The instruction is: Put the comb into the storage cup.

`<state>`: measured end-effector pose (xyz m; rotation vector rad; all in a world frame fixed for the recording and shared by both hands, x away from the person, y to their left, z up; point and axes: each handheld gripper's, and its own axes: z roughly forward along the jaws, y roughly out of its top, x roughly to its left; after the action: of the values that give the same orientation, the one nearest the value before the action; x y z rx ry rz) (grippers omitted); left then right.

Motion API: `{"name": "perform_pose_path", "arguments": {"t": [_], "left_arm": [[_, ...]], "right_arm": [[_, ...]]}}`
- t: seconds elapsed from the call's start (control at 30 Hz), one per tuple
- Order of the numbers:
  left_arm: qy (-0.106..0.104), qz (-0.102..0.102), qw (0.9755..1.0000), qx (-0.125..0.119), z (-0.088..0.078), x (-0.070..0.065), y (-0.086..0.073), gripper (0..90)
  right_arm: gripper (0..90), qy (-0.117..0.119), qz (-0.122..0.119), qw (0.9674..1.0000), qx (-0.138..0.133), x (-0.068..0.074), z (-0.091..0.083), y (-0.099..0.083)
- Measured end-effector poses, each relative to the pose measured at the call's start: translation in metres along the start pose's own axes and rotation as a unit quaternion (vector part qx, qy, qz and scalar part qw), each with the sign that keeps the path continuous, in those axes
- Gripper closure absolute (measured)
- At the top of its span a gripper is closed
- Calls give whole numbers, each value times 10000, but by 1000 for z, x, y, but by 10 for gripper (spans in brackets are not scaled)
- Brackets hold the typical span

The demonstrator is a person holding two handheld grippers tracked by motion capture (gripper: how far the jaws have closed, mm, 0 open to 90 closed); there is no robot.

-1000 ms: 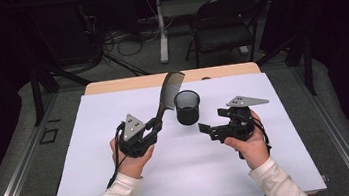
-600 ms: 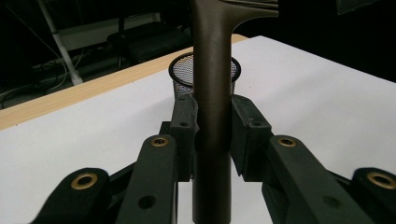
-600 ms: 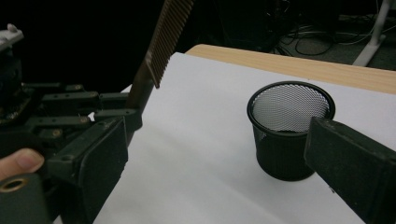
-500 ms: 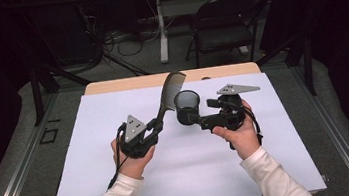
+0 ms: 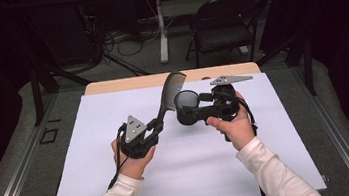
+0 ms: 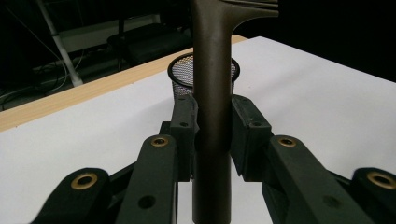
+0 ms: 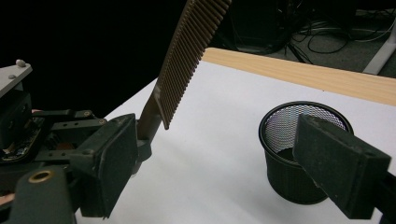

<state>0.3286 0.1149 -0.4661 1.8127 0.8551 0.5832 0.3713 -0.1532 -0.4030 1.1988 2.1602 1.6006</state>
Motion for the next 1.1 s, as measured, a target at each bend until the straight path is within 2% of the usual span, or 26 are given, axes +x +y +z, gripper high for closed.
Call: {"name": "perform_pose_path", "arguments": {"t": [0.13,0.37,0.67,1.0,1.1], "left_arm": [[-7,-5,10000,-7,0,0,0,725],[-11,-7,10000,-6,0,0,-1,724],[-11,-18,10000,-18,0,0,0,724],[-26,-15,10000,-23,0,0,-1,724],[-36,-17,10000,-21,0,-1,-1,724]], "right_arm": [[142,27,-24,10000,7,-1,2,3],[151,-8,52,9998,171,-4,7,7],[218,160,319,9989,303,-9,13,12],[299,228,395,9985,292,-8,21,14],[324,289,352,9985,291,-7,23,14]]}}
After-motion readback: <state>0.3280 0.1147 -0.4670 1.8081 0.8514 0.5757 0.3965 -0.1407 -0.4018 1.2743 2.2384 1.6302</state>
